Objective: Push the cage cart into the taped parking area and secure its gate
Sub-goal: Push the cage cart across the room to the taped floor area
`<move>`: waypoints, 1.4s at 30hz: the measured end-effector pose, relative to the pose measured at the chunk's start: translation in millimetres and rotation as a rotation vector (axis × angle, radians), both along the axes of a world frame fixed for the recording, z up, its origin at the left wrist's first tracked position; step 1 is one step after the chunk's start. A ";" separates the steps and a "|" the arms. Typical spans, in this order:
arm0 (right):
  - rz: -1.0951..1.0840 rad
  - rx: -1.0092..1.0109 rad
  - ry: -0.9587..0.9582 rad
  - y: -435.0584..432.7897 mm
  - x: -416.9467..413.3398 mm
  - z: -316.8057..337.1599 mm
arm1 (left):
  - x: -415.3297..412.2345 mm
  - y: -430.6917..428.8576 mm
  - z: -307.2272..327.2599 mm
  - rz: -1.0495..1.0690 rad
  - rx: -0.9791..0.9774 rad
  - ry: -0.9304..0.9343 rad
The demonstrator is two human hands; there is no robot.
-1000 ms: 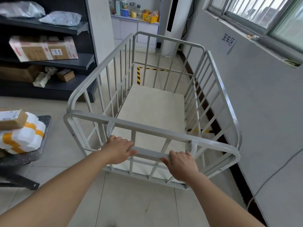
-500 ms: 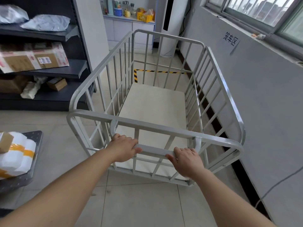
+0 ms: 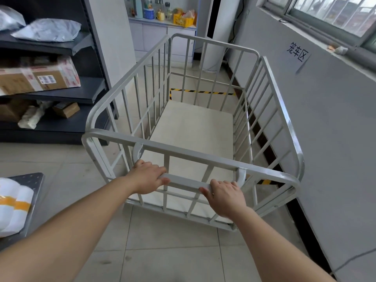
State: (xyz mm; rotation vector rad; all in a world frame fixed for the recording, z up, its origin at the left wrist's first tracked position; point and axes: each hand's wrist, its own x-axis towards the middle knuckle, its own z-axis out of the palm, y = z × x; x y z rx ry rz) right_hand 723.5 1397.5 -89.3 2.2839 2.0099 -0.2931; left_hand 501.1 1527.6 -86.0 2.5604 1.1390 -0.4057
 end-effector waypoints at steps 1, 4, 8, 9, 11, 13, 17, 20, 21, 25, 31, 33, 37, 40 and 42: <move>-0.002 -0.006 0.005 9.1 3.5 0.5 | 3.7 8.8 0.7 0.004 -0.008 0.008; -0.008 -0.007 0.026 33.4 13.0 2.2 | 15.0 33.8 2.0 0.011 0.002 0.038; -0.017 -0.015 0.039 64.8 26.1 3.2 | 28.8 64.5 1.4 0.029 0.007 0.048; -0.019 -0.013 0.041 72.1 29.1 3.4 | 32.4 72.0 1.0 0.031 0.007 0.045; -0.023 -0.013 0.041 86.3 35.8 2.9 | 39.1 86.3 0.2 0.039 0.006 0.038; -0.023 -0.016 0.040 99.5 43.2 1.9 | 45.9 100.3 -0.7 0.040 0.008 0.036; -0.023 -0.021 0.031 126.5 58.7 2.3 | 60.7 127.4 -2.6 0.029 0.014 0.041; -0.023 -0.023 0.038 146.7 70.7 4.3 | 73.1 149.8 -4.0 0.023 0.011 0.026; -0.022 -0.028 0.039 153.7 74.6 4.9 | 77.0 157.4 -4.7 0.018 0.014 0.021; -0.023 -0.043 0.042 183.2 91.0 7.5 | 93.6 188.0 -4.8 0.004 0.012 0.006; -0.030 -0.044 0.009 227.8 114.8 6.4 | 116.9 233.4 -6.6 0.007 -0.021 -0.001; -0.034 -0.047 0.007 242.6 123.4 5.1 | 123.3 248.6 -8.4 0.012 -0.038 -0.009; -0.046 -0.056 0.014 269.1 138.7 4.5 | 141.6 273.5 -5.4 -0.003 -0.020 -0.006; -0.037 -0.055 0.012 285.3 148.5 4.1 | 151.7 289.3 -5.1 -0.005 -0.021 -0.008; -0.034 -0.046 0.012 295.2 154.0 4.3 | 156.9 299.0 -5.3 -0.006 -0.020 -0.011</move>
